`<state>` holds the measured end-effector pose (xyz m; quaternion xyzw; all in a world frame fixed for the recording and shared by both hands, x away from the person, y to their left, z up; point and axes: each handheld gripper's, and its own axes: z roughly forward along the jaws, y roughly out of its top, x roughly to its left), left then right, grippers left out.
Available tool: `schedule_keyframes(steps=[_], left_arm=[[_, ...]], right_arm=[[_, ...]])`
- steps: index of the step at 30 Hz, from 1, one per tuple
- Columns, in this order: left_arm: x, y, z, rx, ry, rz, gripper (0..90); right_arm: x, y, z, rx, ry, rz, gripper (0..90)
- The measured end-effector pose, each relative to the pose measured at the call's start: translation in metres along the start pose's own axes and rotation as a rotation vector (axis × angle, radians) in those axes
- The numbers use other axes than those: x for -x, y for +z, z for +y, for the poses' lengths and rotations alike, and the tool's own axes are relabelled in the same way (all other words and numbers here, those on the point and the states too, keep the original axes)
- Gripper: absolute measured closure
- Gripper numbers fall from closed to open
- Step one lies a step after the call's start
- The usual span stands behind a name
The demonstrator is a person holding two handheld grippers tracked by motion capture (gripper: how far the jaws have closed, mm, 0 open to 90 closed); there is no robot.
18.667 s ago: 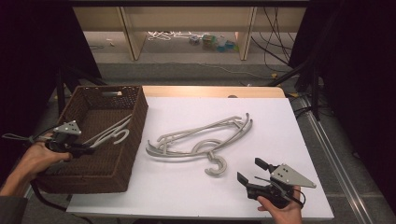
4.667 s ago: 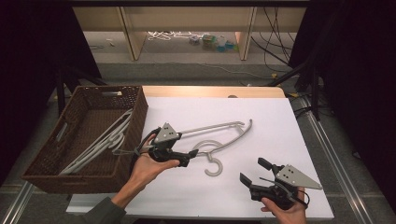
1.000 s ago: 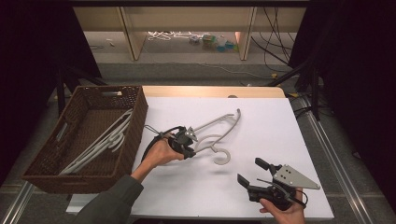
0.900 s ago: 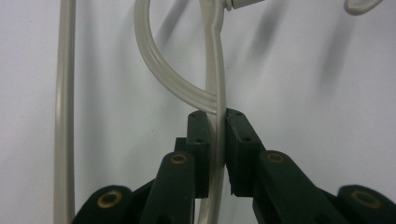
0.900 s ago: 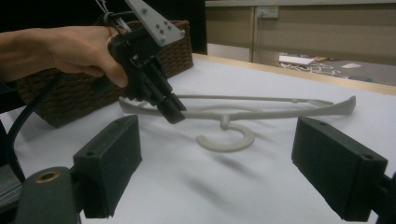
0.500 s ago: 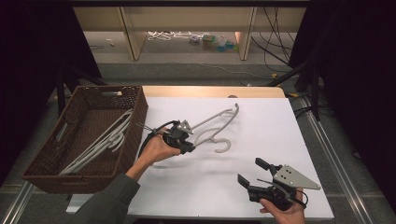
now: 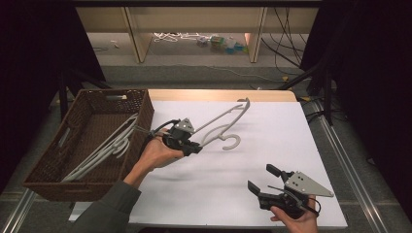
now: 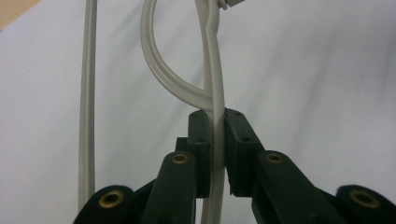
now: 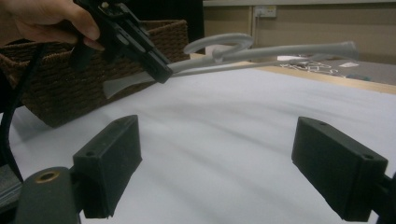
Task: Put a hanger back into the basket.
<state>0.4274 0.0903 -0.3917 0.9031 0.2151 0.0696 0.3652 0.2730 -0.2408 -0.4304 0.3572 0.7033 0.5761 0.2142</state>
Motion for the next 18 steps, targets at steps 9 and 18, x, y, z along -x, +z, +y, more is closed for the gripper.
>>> schedule_keyframes(steps=[9,18], left_arm=[[0.019,-0.023,0.015,0.040,0.023,0.025,82.0],[0.037,-0.061,0.039,0.058,0.100,0.046,82.0]], right_arm=[[0.000,-0.001,0.000,-0.028,-0.002,-0.009,16.4],[0.000,-0.001,0.000,-0.031,-0.003,-0.009,16.3]])
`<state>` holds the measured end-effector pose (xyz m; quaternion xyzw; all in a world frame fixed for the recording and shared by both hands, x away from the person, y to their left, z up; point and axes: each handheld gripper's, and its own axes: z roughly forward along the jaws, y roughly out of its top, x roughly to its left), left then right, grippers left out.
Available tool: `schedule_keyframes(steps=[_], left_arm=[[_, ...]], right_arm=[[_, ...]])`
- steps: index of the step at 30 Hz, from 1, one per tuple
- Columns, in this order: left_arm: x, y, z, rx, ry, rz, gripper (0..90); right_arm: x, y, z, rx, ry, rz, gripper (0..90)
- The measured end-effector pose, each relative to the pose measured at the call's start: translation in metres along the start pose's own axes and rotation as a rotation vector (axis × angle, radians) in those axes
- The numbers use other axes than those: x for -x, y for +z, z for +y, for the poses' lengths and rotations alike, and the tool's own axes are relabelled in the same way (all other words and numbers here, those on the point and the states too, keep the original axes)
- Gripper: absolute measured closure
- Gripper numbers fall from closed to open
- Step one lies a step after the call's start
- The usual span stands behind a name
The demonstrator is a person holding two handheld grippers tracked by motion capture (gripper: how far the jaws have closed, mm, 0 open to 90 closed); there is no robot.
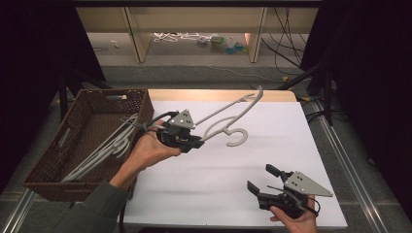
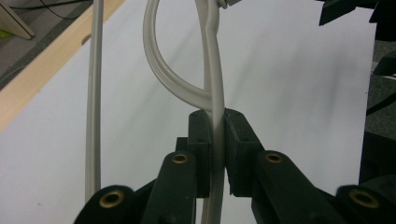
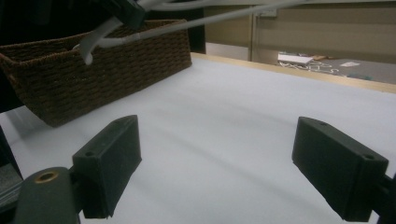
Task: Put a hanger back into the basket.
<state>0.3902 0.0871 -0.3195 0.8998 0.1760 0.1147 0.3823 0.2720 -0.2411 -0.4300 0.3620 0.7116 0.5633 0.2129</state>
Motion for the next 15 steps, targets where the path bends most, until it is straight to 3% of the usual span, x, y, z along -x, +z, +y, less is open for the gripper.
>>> schedule_keyframes(steps=[7,15], left_arm=[[-0.005,-0.032,0.008,0.016,0.015,0.033,82.1],[-0.016,-0.067,0.010,-0.027,0.034,0.112,82.1]], right_arm=[[0.000,0.001,0.000,0.001,0.004,0.008,16.2],[0.000,0.002,-0.001,0.011,0.007,0.009,16.2]])
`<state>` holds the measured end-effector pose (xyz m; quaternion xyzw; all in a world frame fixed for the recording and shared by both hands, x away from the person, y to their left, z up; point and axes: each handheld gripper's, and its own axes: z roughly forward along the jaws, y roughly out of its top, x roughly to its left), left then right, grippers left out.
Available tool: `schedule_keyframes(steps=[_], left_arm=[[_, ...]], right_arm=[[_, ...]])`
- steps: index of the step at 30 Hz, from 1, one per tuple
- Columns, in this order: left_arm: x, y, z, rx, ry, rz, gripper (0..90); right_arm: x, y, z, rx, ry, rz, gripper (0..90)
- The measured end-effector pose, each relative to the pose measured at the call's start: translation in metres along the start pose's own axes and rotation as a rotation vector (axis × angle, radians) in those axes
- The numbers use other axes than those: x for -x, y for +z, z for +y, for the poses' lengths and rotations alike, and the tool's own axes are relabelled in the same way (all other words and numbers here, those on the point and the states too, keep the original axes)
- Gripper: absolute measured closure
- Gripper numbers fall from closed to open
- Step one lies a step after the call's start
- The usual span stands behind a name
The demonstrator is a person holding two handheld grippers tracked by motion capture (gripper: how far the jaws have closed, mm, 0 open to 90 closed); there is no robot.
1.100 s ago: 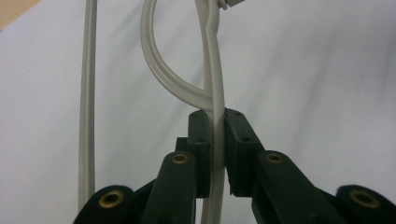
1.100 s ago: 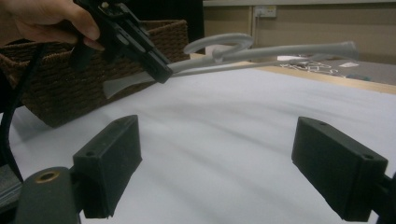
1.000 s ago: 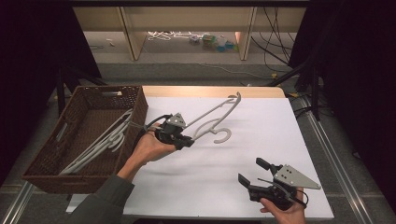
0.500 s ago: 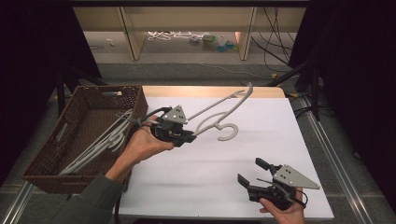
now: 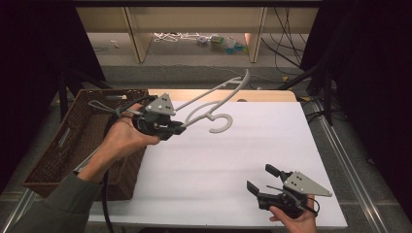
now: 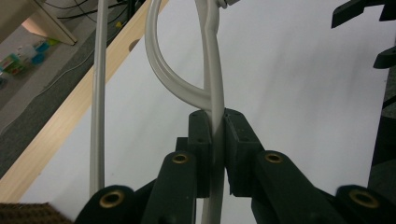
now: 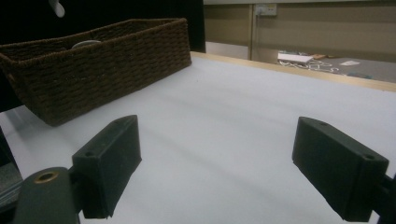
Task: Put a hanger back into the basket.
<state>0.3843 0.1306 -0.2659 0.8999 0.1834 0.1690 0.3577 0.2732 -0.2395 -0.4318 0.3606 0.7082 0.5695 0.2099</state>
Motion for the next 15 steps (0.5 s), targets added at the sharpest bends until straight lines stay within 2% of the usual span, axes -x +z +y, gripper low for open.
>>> schedule_keyframes(steps=[2,3,7,9,11,14,15], left_arm=[[-0.004,-0.007,-0.003,-0.012,0.007,0.023,82.1],[-0.007,-0.010,-0.005,-0.019,-0.004,0.034,82.1],[-0.015,-0.025,-0.017,-0.042,-0.018,0.072,82.1],[-0.019,-0.031,-0.024,-0.050,-0.035,0.088,82.2],[-0.024,-0.038,-0.032,-0.058,-0.050,0.106,82.2],[-0.032,-0.050,-0.047,-0.063,-0.081,0.131,82.2],[-0.034,-0.054,-0.052,-0.063,-0.092,0.136,82.2]], right_arm=[[0.000,-0.002,0.001,-0.018,-0.008,-0.005,16.2],[0.000,0.000,0.000,0.004,0.001,0.001,16.2],[0.001,-0.002,0.001,-0.016,-0.008,-0.005,16.2],[0.000,-0.001,0.001,-0.007,-0.003,0.001,16.2],[0.000,-0.001,0.001,-0.023,-0.004,-0.013,16.1],[0.000,0.000,0.000,-0.001,0.000,0.000,16.1],[0.000,-0.001,0.000,-0.020,0.002,-0.012,16.1]])
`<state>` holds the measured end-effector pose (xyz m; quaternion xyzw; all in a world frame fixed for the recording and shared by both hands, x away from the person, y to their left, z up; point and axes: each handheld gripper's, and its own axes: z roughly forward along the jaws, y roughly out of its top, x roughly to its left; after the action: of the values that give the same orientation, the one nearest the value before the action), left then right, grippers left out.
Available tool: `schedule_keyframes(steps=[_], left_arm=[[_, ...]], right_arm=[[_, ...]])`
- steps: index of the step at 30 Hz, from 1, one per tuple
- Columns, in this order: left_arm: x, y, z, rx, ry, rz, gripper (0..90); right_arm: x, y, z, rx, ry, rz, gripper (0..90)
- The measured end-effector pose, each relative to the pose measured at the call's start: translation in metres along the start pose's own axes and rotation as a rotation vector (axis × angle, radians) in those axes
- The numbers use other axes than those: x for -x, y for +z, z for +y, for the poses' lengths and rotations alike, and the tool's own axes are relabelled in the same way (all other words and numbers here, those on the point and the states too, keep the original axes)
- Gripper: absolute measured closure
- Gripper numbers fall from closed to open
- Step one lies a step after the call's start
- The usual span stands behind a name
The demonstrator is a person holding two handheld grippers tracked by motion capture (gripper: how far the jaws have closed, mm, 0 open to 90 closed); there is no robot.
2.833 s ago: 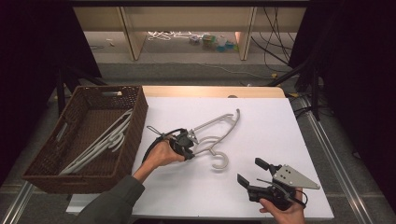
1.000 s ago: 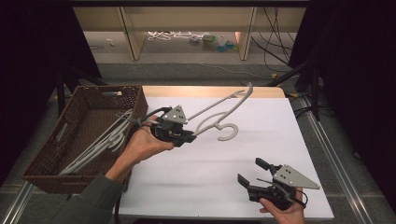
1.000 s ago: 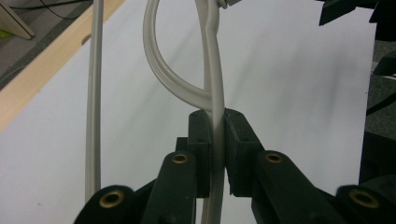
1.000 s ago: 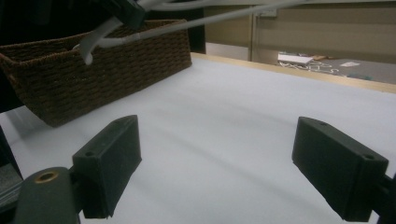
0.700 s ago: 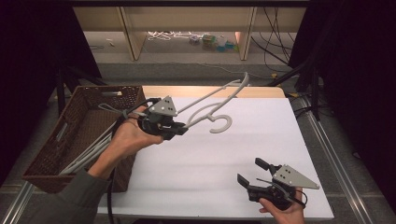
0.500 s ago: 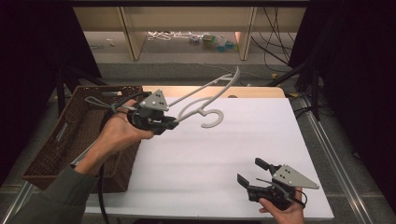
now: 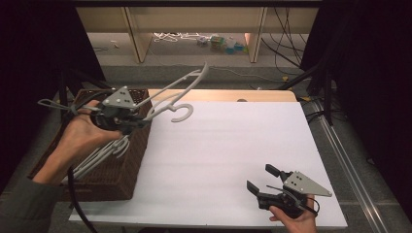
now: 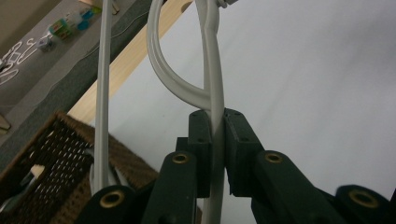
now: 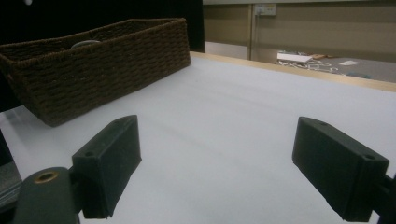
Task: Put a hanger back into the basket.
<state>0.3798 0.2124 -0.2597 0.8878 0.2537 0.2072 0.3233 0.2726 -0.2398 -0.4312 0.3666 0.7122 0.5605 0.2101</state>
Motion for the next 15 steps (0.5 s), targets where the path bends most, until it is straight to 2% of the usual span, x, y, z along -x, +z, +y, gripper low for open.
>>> schedule_keyframes(steps=[6,7,9,13,15], left_arm=[[-0.016,-0.015,-0.029,-0.011,-0.036,0.033,82.2],[-0.017,-0.018,-0.036,-0.008,-0.060,0.024,82.2],[-0.024,-0.023,-0.046,-0.013,-0.057,0.045,82.2],[-0.032,-0.029,-0.061,-0.013,-0.085,0.074,82.2],[-0.035,-0.031,-0.067,-0.021,-0.084,0.077,82.2]], right_arm=[[0.001,0.001,-0.001,0.009,-0.001,0.004,16.0],[0.001,0.001,-0.001,0.010,-0.003,0.005,16.0],[0.001,0.002,-0.001,0.017,-0.002,0.003,16.0],[0.000,0.003,-0.001,0.019,-0.001,0.001,15.9],[0.000,0.003,0.000,0.017,-0.007,-0.004,15.8]])
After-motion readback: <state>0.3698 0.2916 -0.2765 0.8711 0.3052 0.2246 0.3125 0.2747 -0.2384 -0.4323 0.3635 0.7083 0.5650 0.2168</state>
